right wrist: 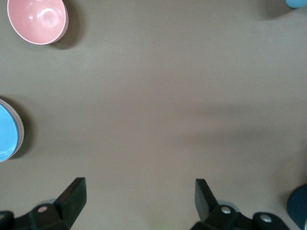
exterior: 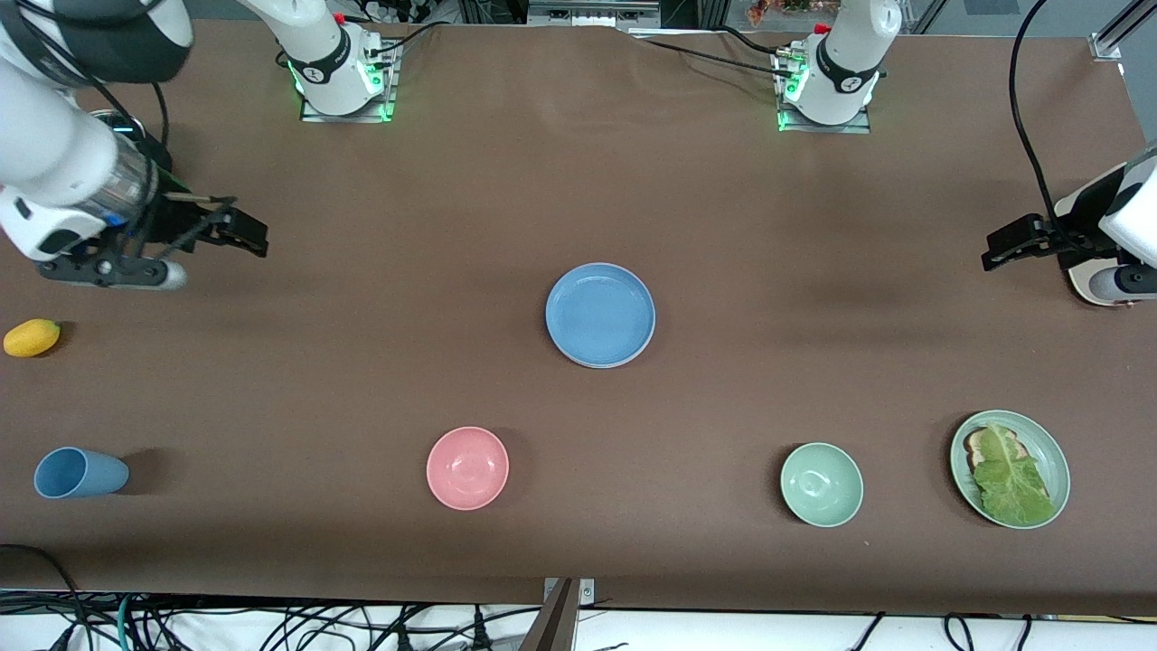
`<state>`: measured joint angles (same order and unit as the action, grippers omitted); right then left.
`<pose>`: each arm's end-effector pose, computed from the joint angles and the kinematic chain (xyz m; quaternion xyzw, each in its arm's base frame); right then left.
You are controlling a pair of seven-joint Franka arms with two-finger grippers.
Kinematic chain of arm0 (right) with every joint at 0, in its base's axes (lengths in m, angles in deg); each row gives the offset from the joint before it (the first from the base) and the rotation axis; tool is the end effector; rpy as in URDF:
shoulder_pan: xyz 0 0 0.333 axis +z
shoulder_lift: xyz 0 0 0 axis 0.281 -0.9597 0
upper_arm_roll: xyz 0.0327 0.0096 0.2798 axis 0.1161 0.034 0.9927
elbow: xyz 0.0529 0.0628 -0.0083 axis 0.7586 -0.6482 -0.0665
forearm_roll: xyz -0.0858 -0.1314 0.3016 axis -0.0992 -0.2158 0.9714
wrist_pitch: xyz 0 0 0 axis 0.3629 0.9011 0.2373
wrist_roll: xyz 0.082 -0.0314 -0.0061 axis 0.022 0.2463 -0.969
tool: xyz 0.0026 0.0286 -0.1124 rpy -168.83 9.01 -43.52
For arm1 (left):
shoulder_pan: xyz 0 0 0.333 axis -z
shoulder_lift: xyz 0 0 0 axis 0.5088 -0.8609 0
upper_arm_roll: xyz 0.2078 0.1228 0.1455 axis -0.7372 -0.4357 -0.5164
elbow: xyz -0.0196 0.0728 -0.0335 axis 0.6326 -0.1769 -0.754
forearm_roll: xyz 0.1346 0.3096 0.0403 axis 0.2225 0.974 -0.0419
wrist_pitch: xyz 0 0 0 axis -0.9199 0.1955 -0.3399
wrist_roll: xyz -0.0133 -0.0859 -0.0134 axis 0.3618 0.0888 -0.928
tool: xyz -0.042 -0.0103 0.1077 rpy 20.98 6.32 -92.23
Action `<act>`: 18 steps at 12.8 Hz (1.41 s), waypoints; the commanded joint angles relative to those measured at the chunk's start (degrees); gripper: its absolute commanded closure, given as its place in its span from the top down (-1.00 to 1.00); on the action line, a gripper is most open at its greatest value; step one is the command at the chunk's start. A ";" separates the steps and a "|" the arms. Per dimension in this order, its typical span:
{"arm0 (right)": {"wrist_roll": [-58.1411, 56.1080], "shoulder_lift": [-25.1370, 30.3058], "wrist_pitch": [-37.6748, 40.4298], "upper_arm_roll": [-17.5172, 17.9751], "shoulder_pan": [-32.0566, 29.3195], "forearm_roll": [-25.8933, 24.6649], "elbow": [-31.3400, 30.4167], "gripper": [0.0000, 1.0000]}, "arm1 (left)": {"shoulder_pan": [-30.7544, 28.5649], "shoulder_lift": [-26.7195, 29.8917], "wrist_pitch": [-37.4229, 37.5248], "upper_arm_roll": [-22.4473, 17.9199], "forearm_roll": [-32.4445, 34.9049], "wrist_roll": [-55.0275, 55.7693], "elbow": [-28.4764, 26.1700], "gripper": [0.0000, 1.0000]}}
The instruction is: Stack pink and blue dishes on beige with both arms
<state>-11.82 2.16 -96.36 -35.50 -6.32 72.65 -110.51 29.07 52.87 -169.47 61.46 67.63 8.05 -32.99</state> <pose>0.5155 0.0751 0.5302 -0.9987 0.0296 0.0422 0.0053 0.5283 0.0136 0.5403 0.9992 0.0253 -0.0274 0.0108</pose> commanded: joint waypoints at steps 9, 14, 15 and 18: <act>-4.72 2.24 2.29 1.26 -2.45 -0.53 0.34 1.00 | -0.24 -0.20 -1.99 0.06 -0.68 -1.18 0.21 1.00; -4.89 2.77 5.99 1.18 -2.53 -0.53 1.66 1.00 | -0.24 -0.12 -1.90 0.15 -1.04 -1.18 0.13 1.00; -4.98 2.86 6.26 1.09 -2.53 -0.53 1.66 1.00 | -0.24 -0.12 -1.99 0.15 -0.86 -1.18 0.21 1.00; -4.89 2.95 7.49 1.09 -2.53 -0.44 2.53 1.00 | -0.24 -0.20 -1.99 0.15 -0.77 -1.18 0.13 1.00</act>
<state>-15.60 4.36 -90.47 -34.94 -8.04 72.53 -109.27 29.07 52.70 -171.16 61.54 67.63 8.05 -32.99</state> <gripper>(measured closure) 0.000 0.000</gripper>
